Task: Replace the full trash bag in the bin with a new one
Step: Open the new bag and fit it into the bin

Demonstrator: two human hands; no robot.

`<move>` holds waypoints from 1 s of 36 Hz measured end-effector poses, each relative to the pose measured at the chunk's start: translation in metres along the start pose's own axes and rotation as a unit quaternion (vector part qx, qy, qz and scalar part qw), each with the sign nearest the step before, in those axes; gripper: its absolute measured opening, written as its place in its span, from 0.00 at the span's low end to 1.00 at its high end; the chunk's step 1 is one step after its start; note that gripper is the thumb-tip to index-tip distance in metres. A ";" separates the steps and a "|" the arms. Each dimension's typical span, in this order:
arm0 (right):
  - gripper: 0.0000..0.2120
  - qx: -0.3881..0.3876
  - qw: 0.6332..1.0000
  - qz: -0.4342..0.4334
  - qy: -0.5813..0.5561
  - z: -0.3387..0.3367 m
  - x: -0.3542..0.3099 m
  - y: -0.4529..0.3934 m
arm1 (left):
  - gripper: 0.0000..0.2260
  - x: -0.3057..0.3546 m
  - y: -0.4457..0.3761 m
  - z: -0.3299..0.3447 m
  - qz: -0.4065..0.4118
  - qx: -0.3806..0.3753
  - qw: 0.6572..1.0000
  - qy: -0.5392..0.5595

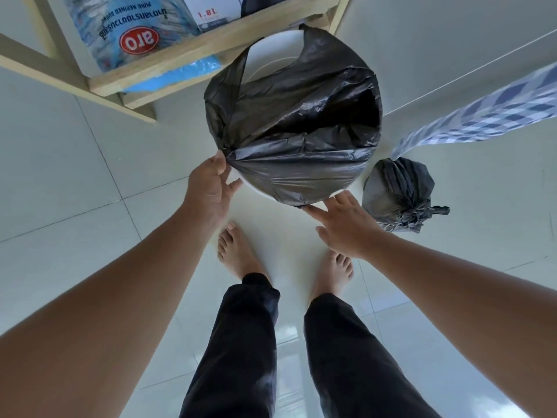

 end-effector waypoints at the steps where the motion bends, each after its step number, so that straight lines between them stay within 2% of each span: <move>1: 0.26 0.026 1.000 -0.005 -0.013 -0.003 0.000 0.000 | 0.10 0.003 -0.001 0.000 -0.001 -0.010 1.000 -0.021; 4: 0.19 0.114 0.991 -0.013 -0.064 -0.011 0.001 0.009 | 0.13 0.011 0.002 0.003 -0.002 0.011 0.995 -0.101; 9: 0.15 0.176 0.973 0.030 -0.145 -0.024 0.009 0.019 | 0.15 0.028 0.007 0.016 0.043 0.021 0.969 -0.244; 12: 0.15 0.222 0.960 0.063 -0.158 -0.033 0.017 0.028 | 0.23 0.033 0.004 0.018 0.074 0.007 0.948 -0.308; 14: 0.15 0.258 0.943 0.112 -0.180 -0.043 0.029 0.036 | 0.28 0.041 0.000 0.014 0.118 0.033 0.927 -0.354; 16: 0.15 0.305 0.909 0.191 -0.210 -0.054 0.050 0.042 | 0.25 0.049 -0.006 0.008 0.158 0.075 0.907 -0.383; 18: 0.15 0.346 0.868 0.253 -0.251 -0.066 0.071 0.042 | 0.17 0.059 -0.015 0.005 0.177 0.107 0.894 -0.397; 20: 0.14 0.344 0.853 0.278 -0.276 -0.079 0.087 0.033 | 0.13 0.067 -0.026 0.002 0.166 0.132 0.900 -0.381; 23: 0.16 0.283 0.900 0.240 -0.231 -0.089 0.089 0.011 | 0.13 0.074 -0.038 -0.001 0.123 0.170 0.935 -0.287; 27: 0.20 0.238 0.944 0.124 -0.191 -0.093 0.061 0.002 | 0.07 0.074 -0.049 0.012 0.066 0.157 0.963 -0.207; 31: 0.14 0.221 0.959 0.032 -0.174 -0.077 0.031 0.007 | 0.04 0.066 -0.057 0.010 -0.023 0.186 0.976 -0.115; 34: 0.12 0.266 0.952 0.016 -0.153 -0.069 0.024 0.011 | 0.04 0.072 -0.065 0.013 -0.027 0.174 0.975 -0.134; 36: 0.10 0.288 0.946 0.015 -0.148 -0.068 0.020 0.013 | 0.08 0.082 -0.074 0.018 0.008 0.164 0.975 -0.152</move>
Point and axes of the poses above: each hand's wrist, its own y-axis away from the middle knuckle, its own z-axis out of the palm, x = y × z, the point moved 8 cm from there along -y, towards the middle knuckle, and after that the axes turned 7 degrees about y, right-handed, at the moved point
